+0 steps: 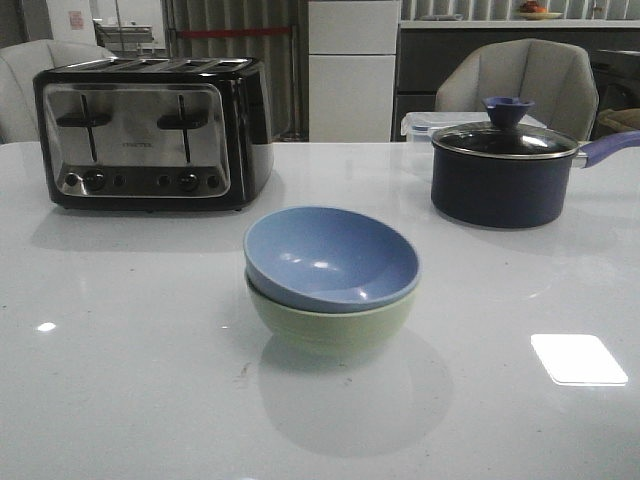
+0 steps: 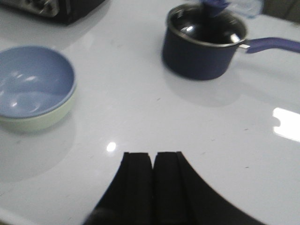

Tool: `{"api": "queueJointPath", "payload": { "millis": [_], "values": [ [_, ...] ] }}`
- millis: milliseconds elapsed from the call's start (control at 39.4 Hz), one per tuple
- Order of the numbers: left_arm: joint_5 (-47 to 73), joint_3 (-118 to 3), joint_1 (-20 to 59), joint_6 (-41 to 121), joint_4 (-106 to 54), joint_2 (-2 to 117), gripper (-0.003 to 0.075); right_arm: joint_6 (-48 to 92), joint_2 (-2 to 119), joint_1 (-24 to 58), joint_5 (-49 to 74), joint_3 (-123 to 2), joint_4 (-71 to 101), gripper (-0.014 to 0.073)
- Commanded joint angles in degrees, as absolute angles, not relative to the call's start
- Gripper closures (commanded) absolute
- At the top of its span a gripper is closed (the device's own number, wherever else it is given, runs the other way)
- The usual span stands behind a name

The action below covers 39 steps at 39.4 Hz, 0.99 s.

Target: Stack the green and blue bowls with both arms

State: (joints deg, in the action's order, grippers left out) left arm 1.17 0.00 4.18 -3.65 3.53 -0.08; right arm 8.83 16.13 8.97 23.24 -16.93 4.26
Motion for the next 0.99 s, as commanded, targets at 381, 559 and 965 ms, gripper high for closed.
{"api": "queueJointPath", "payload": {
  "millis": [381, 559, 965],
  "values": [
    [-4.0, 0.6, 4.5, -4.2, 3.4, -1.3, 0.0622, 8.7, -1.7, 0.6, 3.3, 1.3, 6.2, 0.0537],
    [-4.0, 0.6, 4.5, -4.2, 3.4, -1.3, 0.0622, 8.7, -1.7, 0.6, 3.2, 1.3, 6.1, 0.0537],
    [-4.0, 0.6, 4.5, -4.2, 3.4, -1.3, 0.0622, -2.8, -1.7, 0.0, -4.9, 1.3, -1.7, 0.0537]
  ]
}}
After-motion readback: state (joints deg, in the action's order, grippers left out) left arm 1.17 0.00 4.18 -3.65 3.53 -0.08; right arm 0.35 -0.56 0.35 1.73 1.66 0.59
